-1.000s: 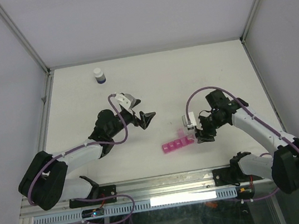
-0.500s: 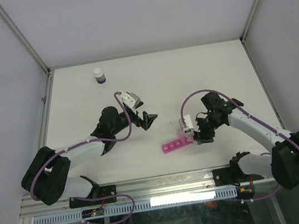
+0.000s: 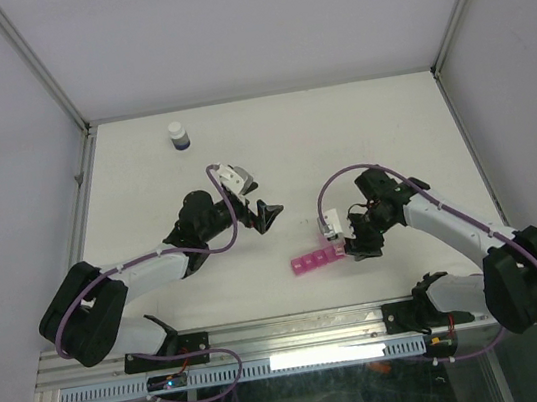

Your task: Sort the pills into containers

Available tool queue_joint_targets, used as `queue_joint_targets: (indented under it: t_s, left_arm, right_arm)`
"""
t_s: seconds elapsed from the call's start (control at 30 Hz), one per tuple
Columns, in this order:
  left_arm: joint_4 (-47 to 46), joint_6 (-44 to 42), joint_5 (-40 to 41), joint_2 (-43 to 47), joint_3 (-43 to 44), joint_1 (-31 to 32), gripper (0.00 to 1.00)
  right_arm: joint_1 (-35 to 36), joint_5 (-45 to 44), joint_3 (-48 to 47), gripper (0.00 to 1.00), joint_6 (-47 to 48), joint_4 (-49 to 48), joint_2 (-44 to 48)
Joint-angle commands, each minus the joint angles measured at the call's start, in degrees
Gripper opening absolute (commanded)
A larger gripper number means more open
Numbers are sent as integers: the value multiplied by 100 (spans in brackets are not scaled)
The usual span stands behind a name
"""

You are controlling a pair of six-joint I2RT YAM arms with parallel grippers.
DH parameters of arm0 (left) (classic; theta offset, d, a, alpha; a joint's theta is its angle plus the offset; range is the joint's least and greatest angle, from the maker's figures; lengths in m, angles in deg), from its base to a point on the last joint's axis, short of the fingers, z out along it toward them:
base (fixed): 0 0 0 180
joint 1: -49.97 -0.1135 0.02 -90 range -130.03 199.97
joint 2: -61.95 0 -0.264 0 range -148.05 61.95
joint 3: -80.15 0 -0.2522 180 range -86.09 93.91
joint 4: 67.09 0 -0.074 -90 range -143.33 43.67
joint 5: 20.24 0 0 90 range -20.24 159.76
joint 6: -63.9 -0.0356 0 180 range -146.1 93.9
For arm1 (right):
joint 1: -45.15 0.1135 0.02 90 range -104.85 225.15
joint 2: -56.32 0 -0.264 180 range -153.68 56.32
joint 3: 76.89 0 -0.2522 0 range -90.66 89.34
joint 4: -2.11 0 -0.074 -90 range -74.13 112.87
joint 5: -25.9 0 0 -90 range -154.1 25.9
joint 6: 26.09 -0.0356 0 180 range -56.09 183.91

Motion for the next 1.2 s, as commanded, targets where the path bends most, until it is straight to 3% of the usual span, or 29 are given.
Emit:
queue_joint_targets:
  t_s: [0.0,1.07,1.17]
  left_arm:
    - [-137,-151,-150,29,229,53,99]
    - [-138,-169,-212,30,228,52,99]
    - [-137,-169,-221,23,218,50,99]
  right_arm:
    - [53,-42,-8,0,-80,-190,9]
    - [222,-106,-74,0,-185,-96,-204]
    - [249,-607,-58,0,-507,-431,-275]
